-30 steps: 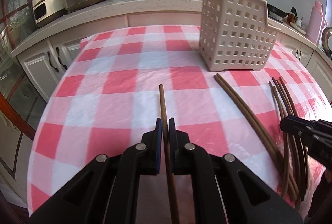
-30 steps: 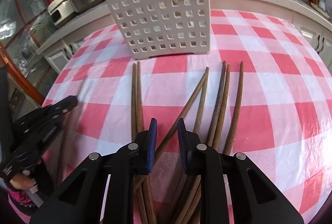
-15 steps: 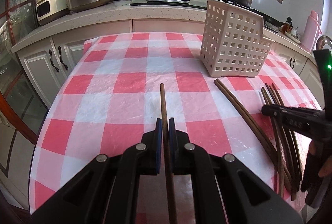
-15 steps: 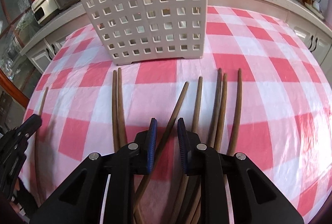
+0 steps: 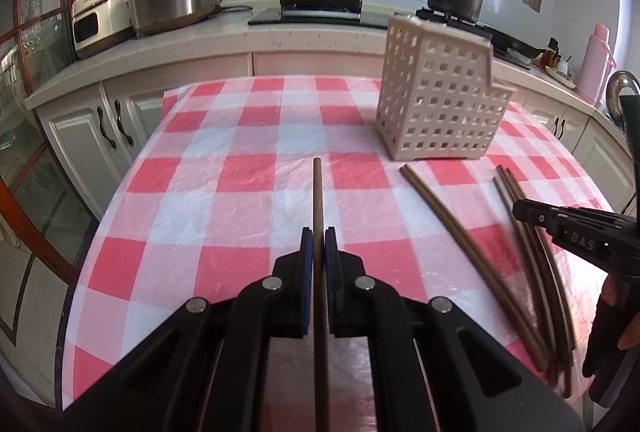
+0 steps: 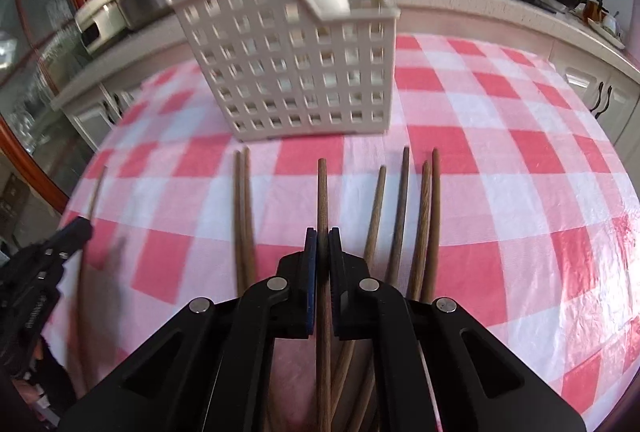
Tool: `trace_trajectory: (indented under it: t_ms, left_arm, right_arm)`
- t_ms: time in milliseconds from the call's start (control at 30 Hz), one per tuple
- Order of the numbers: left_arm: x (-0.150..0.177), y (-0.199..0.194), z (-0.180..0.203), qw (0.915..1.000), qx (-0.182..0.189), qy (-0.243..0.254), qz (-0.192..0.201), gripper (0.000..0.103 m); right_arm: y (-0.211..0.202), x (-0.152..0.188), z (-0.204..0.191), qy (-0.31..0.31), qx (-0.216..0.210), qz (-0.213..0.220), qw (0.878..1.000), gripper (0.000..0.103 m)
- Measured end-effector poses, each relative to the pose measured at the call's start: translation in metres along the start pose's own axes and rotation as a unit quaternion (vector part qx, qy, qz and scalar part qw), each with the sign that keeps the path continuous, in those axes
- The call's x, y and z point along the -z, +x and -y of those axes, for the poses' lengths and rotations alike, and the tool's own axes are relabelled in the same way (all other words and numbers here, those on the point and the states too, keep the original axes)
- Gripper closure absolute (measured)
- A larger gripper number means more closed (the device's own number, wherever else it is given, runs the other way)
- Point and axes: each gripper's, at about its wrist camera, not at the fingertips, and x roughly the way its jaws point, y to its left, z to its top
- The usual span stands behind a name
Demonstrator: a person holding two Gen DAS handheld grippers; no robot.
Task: Organize utensils
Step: 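Lift the chopsticks upright and carry them over the white caddy with both tools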
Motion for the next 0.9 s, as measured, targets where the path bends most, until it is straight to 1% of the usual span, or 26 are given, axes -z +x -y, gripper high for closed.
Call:
trace_trajectory:
  t_ms: [67,300,500,667,800,900]
  left_arm:
    - [-0.003,-0.008,0.006,0.9999,-0.001,0.003,0.01,0.097]
    - [-0.009,-0.039,0.024,0.9988,0.003,0.007,0.049,0.097]
    - [-0.014,-0.069,0.039,0.9969,0.004,0.013,0.078,0.097]
    - [-0.019,-0.098,0.05,0.9937,0.004,0.018,0.11,0.097]
    - [-0.023,-0.117,0.057,0.9908,0.002,0.022,0.134,0.097]
    - [-0.026,-0.123,0.061,0.9894,0.002,0.025,0.143,0.097]
  right_arm:
    - [-0.014,0.0,0.004,0.014,-0.025,0.012,1.0,0.097]
    - [-0.064,0.001,0.01,0.027,-0.061,0.071,0.995,0.097]
    - [-0.109,0.004,0.019,0.027,-0.072,0.124,0.989,0.097]
    - [-0.146,0.005,0.026,0.023,-0.083,0.165,0.982,0.097]
    - [-0.164,0.006,0.028,0.018,-0.086,0.186,0.979,0.097]
    - [-0.172,0.004,0.026,0.01,-0.087,0.195,0.977,0.097]
